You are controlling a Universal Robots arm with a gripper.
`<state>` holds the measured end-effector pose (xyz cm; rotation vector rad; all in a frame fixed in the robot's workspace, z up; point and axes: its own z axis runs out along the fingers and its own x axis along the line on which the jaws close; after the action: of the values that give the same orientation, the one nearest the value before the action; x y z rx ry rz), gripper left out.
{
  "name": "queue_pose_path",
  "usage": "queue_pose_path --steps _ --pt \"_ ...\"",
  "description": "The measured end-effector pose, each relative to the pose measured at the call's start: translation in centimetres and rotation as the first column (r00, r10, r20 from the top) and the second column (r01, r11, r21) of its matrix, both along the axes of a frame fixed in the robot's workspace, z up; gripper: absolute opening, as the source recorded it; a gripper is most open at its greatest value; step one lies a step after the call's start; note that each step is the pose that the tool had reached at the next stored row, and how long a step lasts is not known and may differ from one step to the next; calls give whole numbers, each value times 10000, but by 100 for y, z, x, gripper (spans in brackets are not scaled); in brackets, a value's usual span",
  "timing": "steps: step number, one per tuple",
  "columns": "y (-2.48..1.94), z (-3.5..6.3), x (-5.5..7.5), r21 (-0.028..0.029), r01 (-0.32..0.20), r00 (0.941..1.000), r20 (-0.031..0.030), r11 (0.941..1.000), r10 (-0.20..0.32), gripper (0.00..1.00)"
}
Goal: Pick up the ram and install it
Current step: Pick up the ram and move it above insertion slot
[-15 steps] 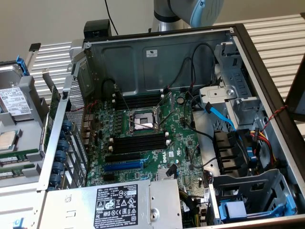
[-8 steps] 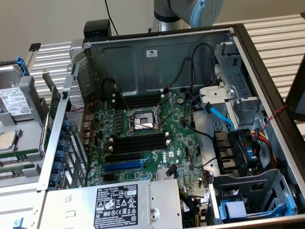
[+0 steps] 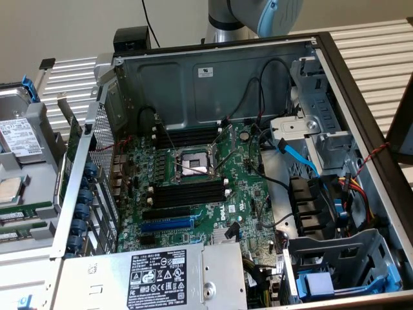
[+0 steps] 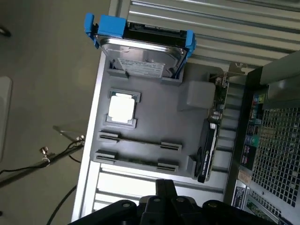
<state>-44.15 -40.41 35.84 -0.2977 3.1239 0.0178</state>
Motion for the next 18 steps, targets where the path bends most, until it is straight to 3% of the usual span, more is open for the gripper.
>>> queue_pose_path --steps 5,10,14,18 --pt "0 -13 0 0 -914 9958 1 9958 914 11" --pt "0 -26 0 0 -1811 9835 0 9835 1811 11" --pt "0 -38 0 0 -2529 9675 1 9675 2529 11" --pt "0 -53 0 0 -3218 9468 0 9468 3218 11"
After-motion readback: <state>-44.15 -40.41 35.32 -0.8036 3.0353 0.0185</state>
